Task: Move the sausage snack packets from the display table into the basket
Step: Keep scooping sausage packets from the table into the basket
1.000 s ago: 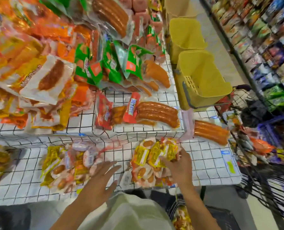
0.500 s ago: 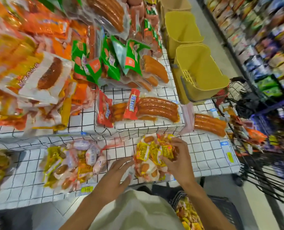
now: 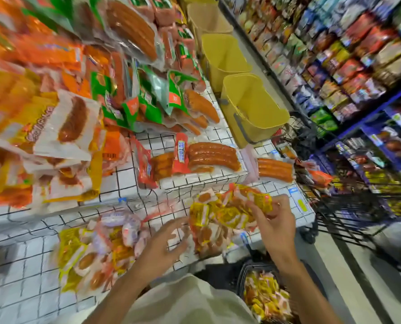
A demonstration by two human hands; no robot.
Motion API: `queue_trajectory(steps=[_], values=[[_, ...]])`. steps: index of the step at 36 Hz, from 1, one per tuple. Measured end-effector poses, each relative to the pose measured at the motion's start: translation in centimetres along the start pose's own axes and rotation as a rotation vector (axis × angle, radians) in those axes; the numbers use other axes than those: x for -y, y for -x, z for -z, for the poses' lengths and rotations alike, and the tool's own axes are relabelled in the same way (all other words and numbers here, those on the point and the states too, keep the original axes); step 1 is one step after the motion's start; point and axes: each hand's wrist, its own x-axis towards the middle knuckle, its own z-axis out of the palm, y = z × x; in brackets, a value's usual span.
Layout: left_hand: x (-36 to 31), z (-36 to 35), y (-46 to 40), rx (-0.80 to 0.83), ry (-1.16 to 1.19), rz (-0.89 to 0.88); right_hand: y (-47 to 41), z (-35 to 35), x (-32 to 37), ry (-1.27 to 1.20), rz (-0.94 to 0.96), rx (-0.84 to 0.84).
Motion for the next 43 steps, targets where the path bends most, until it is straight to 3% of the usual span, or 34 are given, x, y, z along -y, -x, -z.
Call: queue_trajectory(steps=[5, 8, 14, 17, 21, 25, 29, 32, 38, 41, 43], values=[[-2.8, 1.1, -0.8, 0.070, 0.282, 0.041, 1.3, -0.5, 4.9, -0.157, 0.036, 0.065], [-4.3, 1.3, -1.5, 0.065, 0.474, 0.072, 1.3, -2.3, 6.0, -0.241, -0.055, 0.198], [-2.8, 1.9, -0.9, -0.106, 0.676, 0.274, 2.3, -7.9, 3.8, -0.188, -0.187, 0.348], [-0.8, 2.9, 0.0, -0.231, 0.784, 0.400, 1.9, -8.1, 2.7, -0.229, -0.214, 0.413], [0.6, 4.0, 1.3, -0.299, 0.901, 0.430, 0.4, -6.2, -0.4, -0.218, -0.194, 0.406], [1.3, 4.5, 2.2, -0.325, 0.928, 0.414, -1.3, -4.3, -5.7, -0.033, -0.343, 0.364], [0.8, 4.4, 2.9, -0.365, 0.930, 0.365, -1.5, -4.7, -8.9, 0.105, -0.507, 0.480], [0.0, 3.8, 3.2, -0.380, 0.915, 0.335, -1.1, -5.9, -9.8, 0.238, -0.358, 0.480], [-0.6, 2.1, 4.2, -0.466, 0.834, 0.359, -0.5, -8.9, -8.8, 0.029, -0.226, 0.365], [-1.0, 1.3, 4.7, -0.506, 0.808, 0.397, -0.9, -9.9, -9.3, -0.054, -0.349, 0.329], [-1.3, 0.9, 5.0, -0.551, 0.796, 0.435, -1.1, -10.4, -10.0, 0.030, -0.450, 0.363]])
